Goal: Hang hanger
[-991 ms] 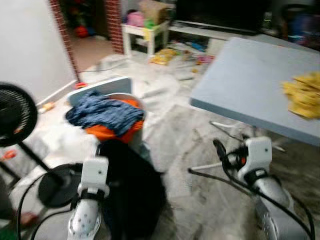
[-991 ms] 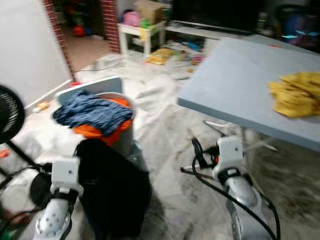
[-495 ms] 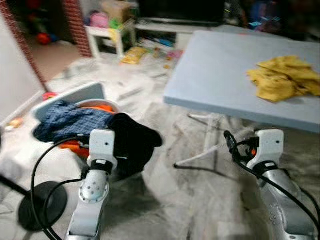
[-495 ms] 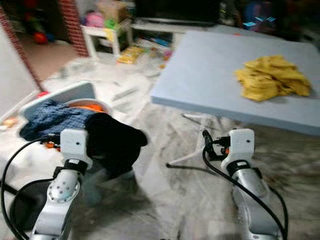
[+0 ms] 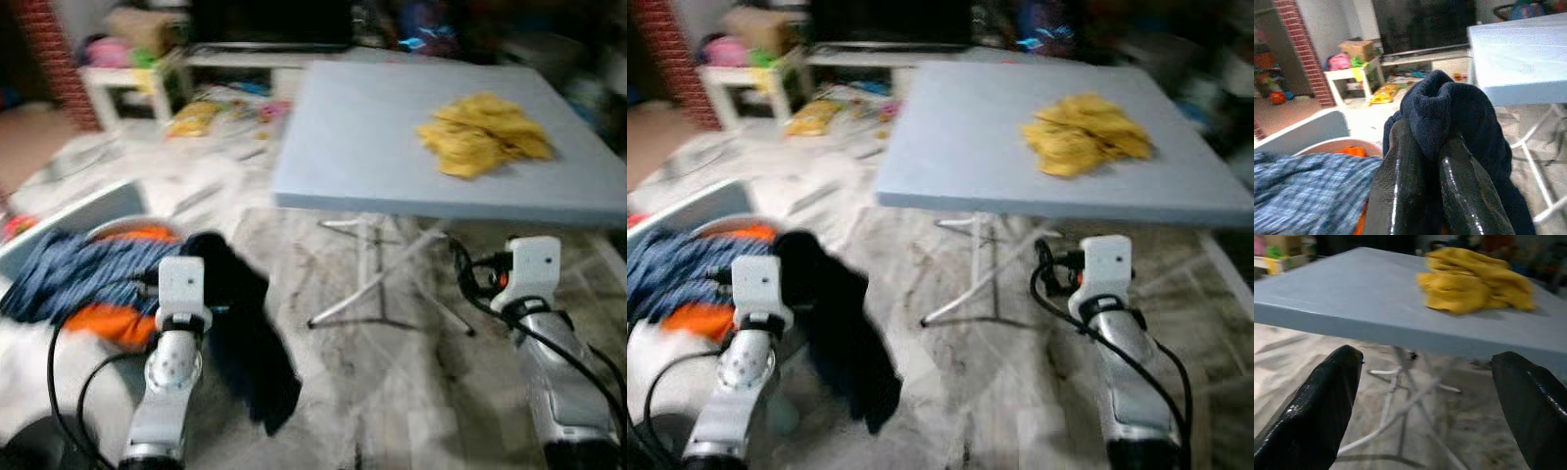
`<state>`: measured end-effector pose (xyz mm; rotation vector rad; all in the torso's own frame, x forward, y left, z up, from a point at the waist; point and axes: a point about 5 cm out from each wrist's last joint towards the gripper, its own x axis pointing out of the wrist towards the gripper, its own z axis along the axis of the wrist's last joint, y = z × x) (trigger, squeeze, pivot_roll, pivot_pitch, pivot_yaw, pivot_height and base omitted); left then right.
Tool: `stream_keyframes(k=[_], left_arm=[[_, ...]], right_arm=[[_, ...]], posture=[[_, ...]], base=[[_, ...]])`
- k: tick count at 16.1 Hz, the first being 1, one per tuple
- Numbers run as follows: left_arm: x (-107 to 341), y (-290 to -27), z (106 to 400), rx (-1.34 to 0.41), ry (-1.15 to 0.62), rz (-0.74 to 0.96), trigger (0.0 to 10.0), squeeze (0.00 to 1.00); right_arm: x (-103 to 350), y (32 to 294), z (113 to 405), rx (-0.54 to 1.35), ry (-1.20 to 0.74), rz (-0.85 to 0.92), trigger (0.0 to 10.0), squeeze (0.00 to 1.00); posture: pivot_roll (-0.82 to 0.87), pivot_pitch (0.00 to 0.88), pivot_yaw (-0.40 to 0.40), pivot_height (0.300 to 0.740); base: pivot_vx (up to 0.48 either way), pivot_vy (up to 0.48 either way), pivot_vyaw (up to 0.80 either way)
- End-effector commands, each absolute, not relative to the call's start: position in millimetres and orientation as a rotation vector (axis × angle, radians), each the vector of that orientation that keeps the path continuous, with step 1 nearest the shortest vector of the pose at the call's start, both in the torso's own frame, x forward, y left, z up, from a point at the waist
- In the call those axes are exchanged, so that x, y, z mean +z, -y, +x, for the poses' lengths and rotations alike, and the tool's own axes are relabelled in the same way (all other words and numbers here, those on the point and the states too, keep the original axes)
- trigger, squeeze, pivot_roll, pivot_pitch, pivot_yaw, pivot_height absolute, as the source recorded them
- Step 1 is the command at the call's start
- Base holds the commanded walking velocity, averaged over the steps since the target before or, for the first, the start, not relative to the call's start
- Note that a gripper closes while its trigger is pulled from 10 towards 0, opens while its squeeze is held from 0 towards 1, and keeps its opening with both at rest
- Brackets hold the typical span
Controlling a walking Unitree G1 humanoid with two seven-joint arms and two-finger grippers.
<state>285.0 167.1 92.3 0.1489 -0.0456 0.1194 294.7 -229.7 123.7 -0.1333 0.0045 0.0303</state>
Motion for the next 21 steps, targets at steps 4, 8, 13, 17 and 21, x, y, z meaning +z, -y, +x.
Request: stream_keyframes(k=[4, 8, 13, 17, 21], left_arm=[[105, -161, 297, 0.121, 0.125, 0.133, 10.0, 0.00], [108, -170, 309, 0.134, 0.128, 0.144, 10.0, 0.00], [119, -181, 302, 0.194, 0.167, 0.114, 10.0, 0.00], [104, -176, 290, 0.204, 0.118, 0.059, 10.0, 0.00], [106, -166, 295, 0.156, 0.100, 0.014, 10.0, 0.00]], right_arm=[[115, 240, 296, -0.045, -0.012, -0.121, 10.0, 0.00], [110, 228, 300, -0.049, 0.004, -0.095, 10.0, 0.00], [107, 223, 307, -0.007, -0.010, -0.097, 10.0, 0.00], [114, 218, 309, 0.052, -0.001, -0.123, 10.0, 0.00], [113, 215, 306, 0.058, -0.007, -0.124, 10.0, 0.00]], posture=[[-0.22, 0.000, 0.090, 0.740], [-0.21, 0.000, 0.132, 0.740], [-0.13, 0.000, 0.071, 0.740], [-0.15, 0.000, 0.032, 0.740], [-0.17, 0.000, 0.042, 0.740]], base=[[0.000, 0.000, -0.80], [0.000, 0.000, -0.80], [0.000, 0.000, -0.80], [0.000, 0.000, -0.20], [0.000, 0.182, -0.11]])
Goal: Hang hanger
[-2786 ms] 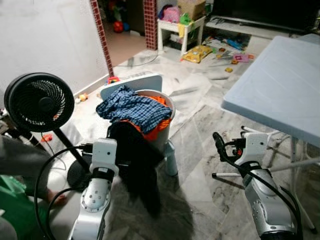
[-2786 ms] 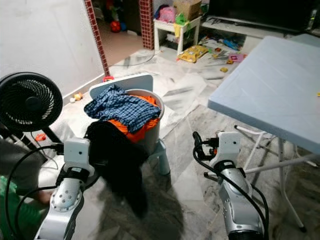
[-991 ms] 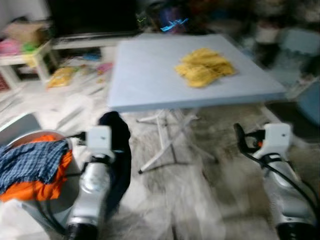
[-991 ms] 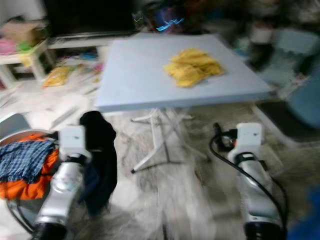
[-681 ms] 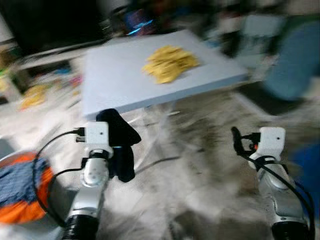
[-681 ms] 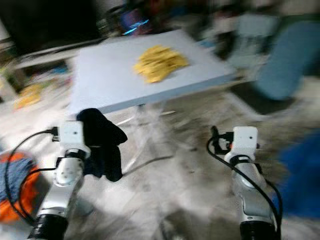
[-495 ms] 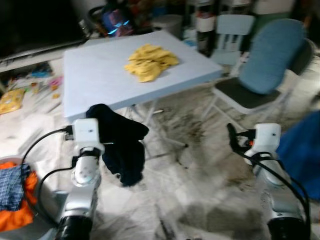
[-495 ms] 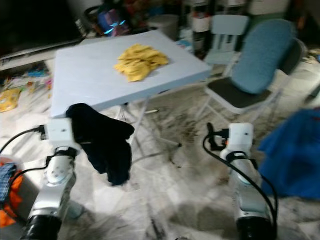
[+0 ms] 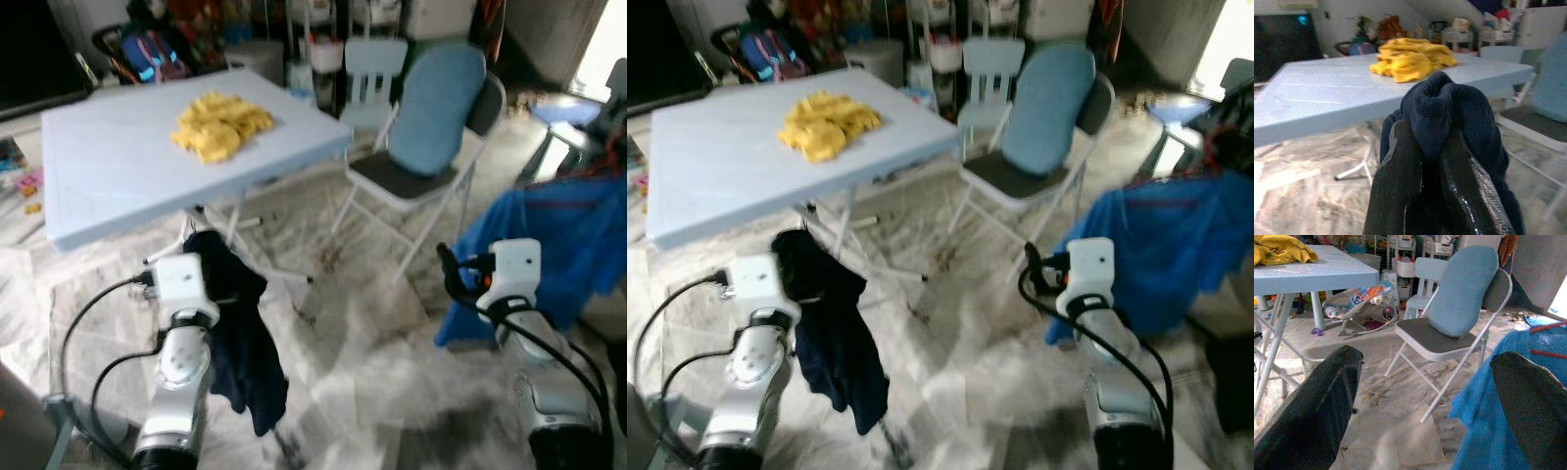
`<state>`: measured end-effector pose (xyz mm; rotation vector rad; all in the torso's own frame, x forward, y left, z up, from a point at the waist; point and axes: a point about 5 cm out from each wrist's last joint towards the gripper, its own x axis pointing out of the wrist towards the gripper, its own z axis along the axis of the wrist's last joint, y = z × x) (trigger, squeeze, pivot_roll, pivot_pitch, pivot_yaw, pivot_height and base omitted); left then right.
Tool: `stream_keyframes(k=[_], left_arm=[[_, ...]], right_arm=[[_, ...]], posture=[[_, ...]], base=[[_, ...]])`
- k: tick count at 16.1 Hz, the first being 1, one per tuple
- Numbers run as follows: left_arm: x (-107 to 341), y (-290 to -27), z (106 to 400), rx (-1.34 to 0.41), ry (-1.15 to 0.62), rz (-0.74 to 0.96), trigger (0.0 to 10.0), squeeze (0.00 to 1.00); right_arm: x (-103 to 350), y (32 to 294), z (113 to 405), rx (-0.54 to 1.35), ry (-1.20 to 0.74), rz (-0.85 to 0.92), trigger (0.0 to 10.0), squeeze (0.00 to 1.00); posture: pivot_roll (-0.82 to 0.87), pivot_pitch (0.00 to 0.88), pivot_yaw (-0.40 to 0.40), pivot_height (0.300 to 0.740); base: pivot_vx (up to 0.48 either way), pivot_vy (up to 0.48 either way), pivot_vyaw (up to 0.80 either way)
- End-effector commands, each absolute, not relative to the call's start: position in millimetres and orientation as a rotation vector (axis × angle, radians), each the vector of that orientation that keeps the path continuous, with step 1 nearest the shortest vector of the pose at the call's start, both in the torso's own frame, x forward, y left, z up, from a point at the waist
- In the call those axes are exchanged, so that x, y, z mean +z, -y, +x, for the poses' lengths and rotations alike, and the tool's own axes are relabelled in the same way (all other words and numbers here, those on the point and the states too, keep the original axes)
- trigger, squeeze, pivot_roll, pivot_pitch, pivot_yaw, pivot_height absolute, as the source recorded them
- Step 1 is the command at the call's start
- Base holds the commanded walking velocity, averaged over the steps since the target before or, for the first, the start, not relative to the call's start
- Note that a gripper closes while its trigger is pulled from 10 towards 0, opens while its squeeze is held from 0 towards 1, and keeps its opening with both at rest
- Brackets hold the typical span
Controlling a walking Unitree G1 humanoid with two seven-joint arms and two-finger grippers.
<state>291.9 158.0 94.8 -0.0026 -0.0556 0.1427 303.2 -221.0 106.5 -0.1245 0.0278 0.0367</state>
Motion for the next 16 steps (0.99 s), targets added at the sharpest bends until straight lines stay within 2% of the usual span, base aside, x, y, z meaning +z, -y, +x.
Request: stream_keyframes(k=[1, 6, 12, 16], left_arm=[[107, -168, 298, 0.170, 0.086, -0.022, 10.0, 0.00], [107, -168, 299, 0.152, 0.078, -0.019, 10.0, 0.00], [109, -157, 296, 0.091, 0.084, -0.106, 10.0, 0.00], [108, -153, 296, 0.053, 0.084, -0.129, 10.0, 0.00]], right_arm=[[112, 215, 304, 0.060, -0.008, -0.123, 10.0, 0.00], [112, 216, 301, 0.065, -0.018, -0.132, 10.0, 0.00], [113, 216, 300, 0.066, -0.017, -0.137, 10.0, 0.00], [114, 217, 299, 0.063, -0.017, -0.140, 10.0, 0.00]], posture=[[-0.17, 0.000, 0.044, 0.740], [-0.17, 0.000, 0.042, 0.740], [-0.18, 0.000, 0.046, 0.740], [-0.18, 0.000, 0.043, 0.740]], base=[[0.000, 0.480, 0.00], [0.000, 0.480, 0.00], [0.000, 0.447, 0.00], [0.000, 0.000, 0.00]])
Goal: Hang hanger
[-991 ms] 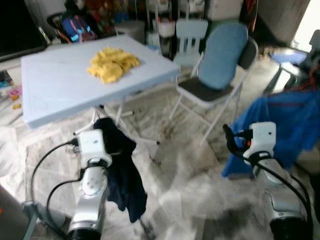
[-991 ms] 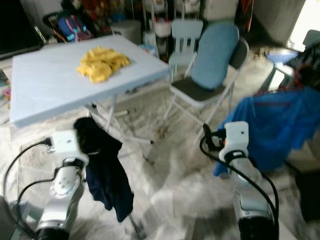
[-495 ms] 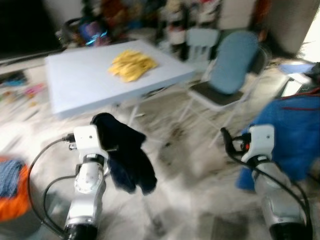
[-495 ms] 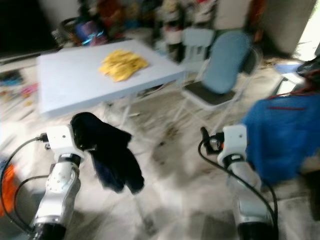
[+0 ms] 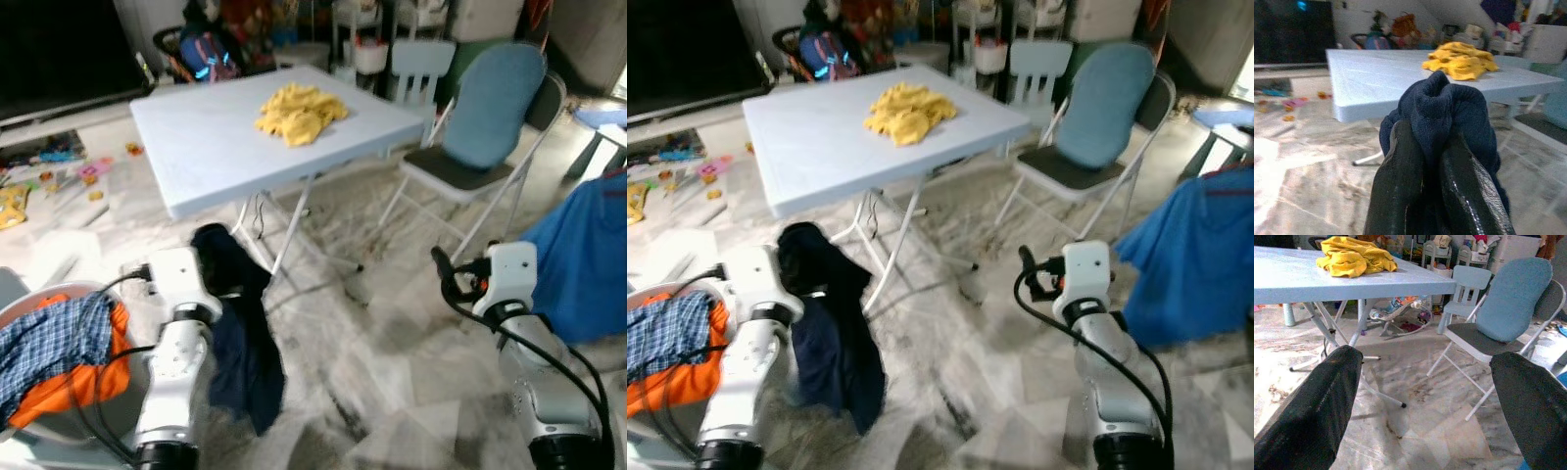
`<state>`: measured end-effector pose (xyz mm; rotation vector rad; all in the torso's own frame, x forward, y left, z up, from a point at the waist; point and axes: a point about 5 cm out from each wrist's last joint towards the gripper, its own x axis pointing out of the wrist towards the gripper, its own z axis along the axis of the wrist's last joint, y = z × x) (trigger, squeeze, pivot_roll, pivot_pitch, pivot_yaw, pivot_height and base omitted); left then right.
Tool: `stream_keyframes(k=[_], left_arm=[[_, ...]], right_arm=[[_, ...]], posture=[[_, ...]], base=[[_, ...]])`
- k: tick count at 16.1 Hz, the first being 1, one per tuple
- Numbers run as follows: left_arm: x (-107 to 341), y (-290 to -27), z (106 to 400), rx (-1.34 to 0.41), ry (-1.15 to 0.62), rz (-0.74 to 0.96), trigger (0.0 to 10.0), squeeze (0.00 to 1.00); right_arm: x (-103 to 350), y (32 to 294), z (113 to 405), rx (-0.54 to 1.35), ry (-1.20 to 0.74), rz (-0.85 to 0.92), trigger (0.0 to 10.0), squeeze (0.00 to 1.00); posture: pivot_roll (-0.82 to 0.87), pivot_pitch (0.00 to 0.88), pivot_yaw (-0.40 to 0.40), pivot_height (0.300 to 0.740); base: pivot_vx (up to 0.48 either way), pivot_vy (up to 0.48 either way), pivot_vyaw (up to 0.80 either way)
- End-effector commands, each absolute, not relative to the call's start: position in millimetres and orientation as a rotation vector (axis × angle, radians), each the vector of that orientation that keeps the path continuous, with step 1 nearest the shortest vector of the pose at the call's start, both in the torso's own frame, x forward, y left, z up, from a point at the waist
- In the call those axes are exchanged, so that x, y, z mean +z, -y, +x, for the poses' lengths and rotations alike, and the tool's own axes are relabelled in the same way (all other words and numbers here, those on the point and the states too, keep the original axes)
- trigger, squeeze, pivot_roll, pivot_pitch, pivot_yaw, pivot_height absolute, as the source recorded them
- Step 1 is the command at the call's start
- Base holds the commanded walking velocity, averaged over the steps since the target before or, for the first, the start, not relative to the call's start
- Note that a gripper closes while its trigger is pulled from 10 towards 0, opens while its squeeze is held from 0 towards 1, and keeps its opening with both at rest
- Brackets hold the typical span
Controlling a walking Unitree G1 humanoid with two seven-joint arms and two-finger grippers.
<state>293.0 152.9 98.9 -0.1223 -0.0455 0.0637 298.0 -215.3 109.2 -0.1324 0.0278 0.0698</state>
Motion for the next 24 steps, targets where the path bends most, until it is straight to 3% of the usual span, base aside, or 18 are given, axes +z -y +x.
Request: stream_keyframes(k=[1, 4, 12, 14, 16, 19, 24], left_arm=[[108, -152, 296, 0.047, 0.089, -0.137, 10.0, 0.00], [114, -148, 301, 0.015, 0.116, -0.119, 10.0, 0.00], [103, -162, 285, 0.046, 0.068, -0.092, 10.0, 0.00], [105, -159, 285, 0.065, 0.071, -0.114, 10.0, 0.00], [100, -150, 285, 0.087, 0.055, -0.136, 10.0, 0.00], [96, -127, 285, 0.027, 0.014, -0.153, 10.0, 0.00], [85, -150, 284, 0.072, -0.029, -0.120, 10.0, 0.00]], right_arm=[[114, 217, 300, 0.064, -0.018, -0.142, 10.0, 0.00], [113, 213, 303, 0.087, -0.027, -0.154, 10.0, 0.00], [99, 189, 297, 0.148, -0.078, -0.126, 10.0, 0.00], [96, 193, 301, 0.164, -0.102, -0.143, 10.0, 0.00], [106, 196, 304, 0.206, -0.078, -0.191, 10.0, 0.00], [107, 213, 304, 0.120, -0.084, -0.171, 10.0, 0.00], [89, 199, 293, 0.153, -0.128, -0.122, 10.0, 0.00]], posture=[[-0.17, 0.000, 0.035, 0.740], [-0.15, 0.000, -0.017, 0.740], [-0.10, 0.000, 0.015, 0.740], [-0.14, 0.000, -0.017, 0.740], [-0.17, 0.000, -0.005, 0.740], [-0.17, 0.000, 0.035, 0.740], [-0.12, 0.000, 0.016, 0.740]], base=[[0.289, 0.000, 0.00], [0.339, 0.000, 0.00], [0.398, 0.000, 0.00], [0.339, 0.000, 0.00], [0.000, 0.000, 0.00], [0.000, 0.000, 0.00], [0.000, 0.000, 0.00]])
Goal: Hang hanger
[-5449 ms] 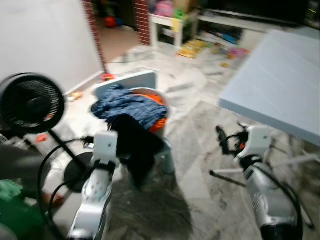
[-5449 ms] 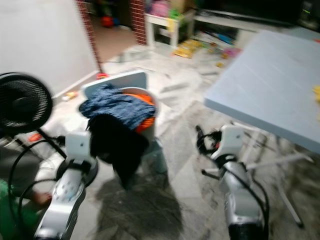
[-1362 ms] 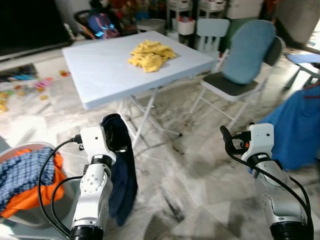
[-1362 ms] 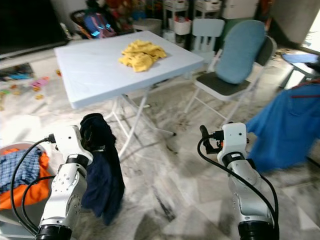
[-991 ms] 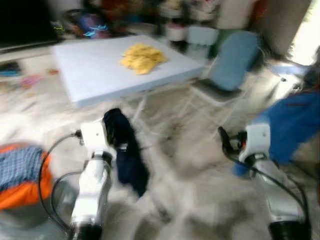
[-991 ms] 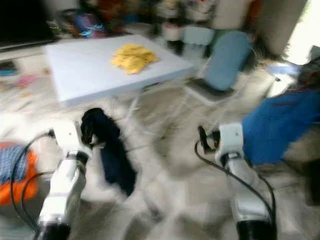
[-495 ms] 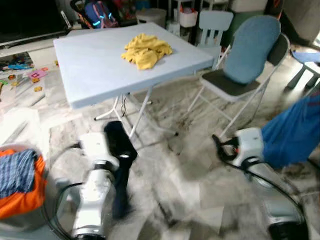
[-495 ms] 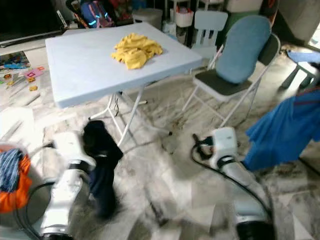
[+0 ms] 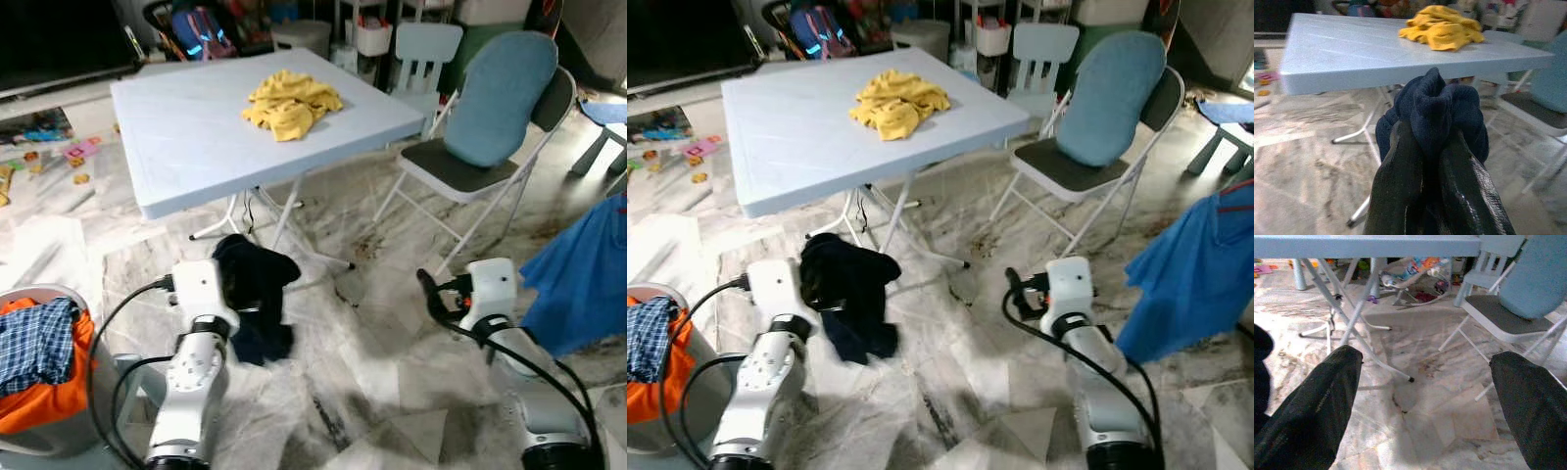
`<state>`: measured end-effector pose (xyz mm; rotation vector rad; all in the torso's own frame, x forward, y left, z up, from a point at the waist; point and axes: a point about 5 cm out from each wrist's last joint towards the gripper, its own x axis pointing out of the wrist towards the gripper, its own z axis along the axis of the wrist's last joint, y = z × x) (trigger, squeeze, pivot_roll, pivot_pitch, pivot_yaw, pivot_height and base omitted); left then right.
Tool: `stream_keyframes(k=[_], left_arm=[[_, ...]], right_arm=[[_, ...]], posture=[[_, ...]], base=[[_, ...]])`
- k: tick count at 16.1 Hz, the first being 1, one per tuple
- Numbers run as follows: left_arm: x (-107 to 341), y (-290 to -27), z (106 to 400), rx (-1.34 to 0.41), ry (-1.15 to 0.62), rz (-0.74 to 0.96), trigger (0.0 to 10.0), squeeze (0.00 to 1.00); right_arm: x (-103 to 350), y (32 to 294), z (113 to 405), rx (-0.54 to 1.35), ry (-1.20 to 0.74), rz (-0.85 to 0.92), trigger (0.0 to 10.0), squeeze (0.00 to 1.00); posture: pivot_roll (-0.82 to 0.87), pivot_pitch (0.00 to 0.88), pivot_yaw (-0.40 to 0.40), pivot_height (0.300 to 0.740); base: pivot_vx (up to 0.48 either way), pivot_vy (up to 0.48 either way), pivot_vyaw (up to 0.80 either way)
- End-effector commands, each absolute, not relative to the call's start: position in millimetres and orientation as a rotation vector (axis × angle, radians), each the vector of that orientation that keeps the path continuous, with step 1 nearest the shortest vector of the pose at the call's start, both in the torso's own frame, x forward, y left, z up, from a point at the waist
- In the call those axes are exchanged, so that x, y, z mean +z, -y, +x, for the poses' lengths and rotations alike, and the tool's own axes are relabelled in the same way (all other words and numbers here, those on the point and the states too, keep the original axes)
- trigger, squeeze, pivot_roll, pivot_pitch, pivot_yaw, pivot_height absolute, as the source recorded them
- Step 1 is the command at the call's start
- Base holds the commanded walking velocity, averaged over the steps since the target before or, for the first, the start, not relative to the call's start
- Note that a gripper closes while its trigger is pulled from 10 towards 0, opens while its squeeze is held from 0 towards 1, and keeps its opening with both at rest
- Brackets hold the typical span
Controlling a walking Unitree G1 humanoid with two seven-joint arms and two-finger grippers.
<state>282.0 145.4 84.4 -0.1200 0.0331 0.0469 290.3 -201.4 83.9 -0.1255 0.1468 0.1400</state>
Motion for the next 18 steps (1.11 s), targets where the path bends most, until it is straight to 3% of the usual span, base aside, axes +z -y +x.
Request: stream_keyframes(k=[1, 5, 11, 18], left_arm=[[84, -153, 284, 0.077, -0.035, -0.122, 10.0, 0.00], [83, -164, 280, 0.159, -0.019, -0.125, 10.0, 0.00], [88, -169, 284, 0.126, -0.011, -0.088, 10.0, 0.00], [90, -175, 283, 0.146, -0.008, -0.082, 10.0, 0.00]], right_arm=[[88, 196, 295, 0.157, -0.134, -0.116, 10.0, 0.00], [94, 177, 314, 0.256, -0.134, -0.139, 10.0, 0.00], [91, 173, 315, 0.204, -0.114, -0.098, 10.0, 0.00], [92, 180, 319, 0.175, -0.104, -0.095, 10.0, 0.00]], posture=[[-0.11, 0.000, -0.001, 0.740], [-0.05, 0.000, -0.080, 0.740], [-0.06, 0.000, -0.002, 0.740], [-0.05, 0.000, 0.010, 0.740]], base=[[0.000, 0.000, 0.00], [0.000, 0.000, 0.00], [0.000, 0.000, 0.00], [0.000, 0.000, 0.00]])
